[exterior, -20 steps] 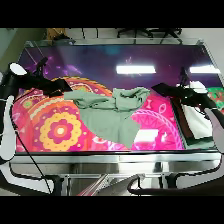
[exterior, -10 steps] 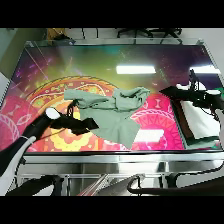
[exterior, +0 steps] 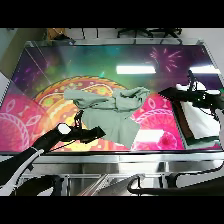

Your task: Fold the shirts.

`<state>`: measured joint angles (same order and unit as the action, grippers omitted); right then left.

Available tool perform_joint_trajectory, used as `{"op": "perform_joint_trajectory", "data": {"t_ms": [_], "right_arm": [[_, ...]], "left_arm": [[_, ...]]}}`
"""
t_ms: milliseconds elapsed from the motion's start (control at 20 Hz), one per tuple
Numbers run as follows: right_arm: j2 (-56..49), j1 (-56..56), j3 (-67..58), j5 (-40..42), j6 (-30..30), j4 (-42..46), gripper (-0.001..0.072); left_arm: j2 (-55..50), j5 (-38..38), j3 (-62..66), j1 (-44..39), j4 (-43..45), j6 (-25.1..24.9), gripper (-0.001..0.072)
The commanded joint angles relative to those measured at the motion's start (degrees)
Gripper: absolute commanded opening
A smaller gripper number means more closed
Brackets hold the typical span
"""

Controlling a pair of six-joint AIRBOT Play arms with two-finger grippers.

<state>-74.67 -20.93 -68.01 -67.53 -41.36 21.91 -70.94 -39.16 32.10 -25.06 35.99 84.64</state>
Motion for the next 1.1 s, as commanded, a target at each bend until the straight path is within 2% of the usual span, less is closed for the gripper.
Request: {"op": "perform_joint_trajectory", "data": {"t_ms": [0,50,100,150,200,250,350,450,500,650,700,850,900,1050], "right_arm": [[-0.04,0.07,-0.04,-0.48,0.13,-0.09,0.0411],[-0.04,0.07,-0.04,-0.46,0.13,-0.11,0.0411],[-0.04,0.07,-0.04,-0.44,0.13,-0.17,0.0411],[-0.04,0.07,-0.04,-0.42,0.13,-0.24,0.0411],[-0.04,0.07,-0.04,-0.46,0.13,-0.2,0.0412],[-0.02,0.04,-0.04,-0.5,0.13,0.0,0.0412],[0.02,-0.31,-0.04,-2.38,0.11,0.0,0.0411],[0.02,-0.66,-0.04,-4.11,-0.46,0.15,0.0405],[0.07,-0.63,-0.04,-4.83,-0.52,0.44,0.0357],[0.5,0.5,0.02,-5.62,-0.72,0.61,0.0362],[0.74,1.77,0.15,-5.66,-0.7,0.81,0.0361],[1.6,8.98,2.25,-4.02,-0.61,2.21,0.0363],[1.55,11.96,3.28,-2.8,-0.61,3.45,0.0365],[1.38,20.9,6.8,1.29,-0.7,6.43,0.043]], "left_arm": [[-2.69,8.04,-0.28,-1.16,-3.06,-0.17,0.0692],[-4.63,9.73,0.5,-1.92,-4.33,-0.57,0.0691],[-6.82,9.97,2.23,-2.8,-4.5,-1.95,0.0536],[-8.7,9.18,4.24,-3.15,-4.48,-3.37,0.0205],[-10.21,7.26,6.64,-3.04,-3.98,-5.29,0.0014],[-11.3,3.96,9.07,-2.19,-2.75,-7.21,0.0016],[-11.67,-5.2,13.38,1.62,5.42,-6.49,0.0014],[-9.31,-13.33,15.21,7.3,16.0,-2.27,0.0014],[-7.39,-15.87,15.41,10.54,21.16,-0.02,0.0014],[-0.55,-20.96,15.37,23.47,35.39,2.49,0.0013],[1.18,-21.27,15.37,28.0,37.03,2.4,0.0013],[4.04,-21.75,15.37,39.65,31.04,-4.5,0.0013],[4.09,-22.25,15.37,41.7,28.76,-6.75,0.0013],[4.02,-22.05,15.37,44.13,28.5,-7.78,0.0013]]}}
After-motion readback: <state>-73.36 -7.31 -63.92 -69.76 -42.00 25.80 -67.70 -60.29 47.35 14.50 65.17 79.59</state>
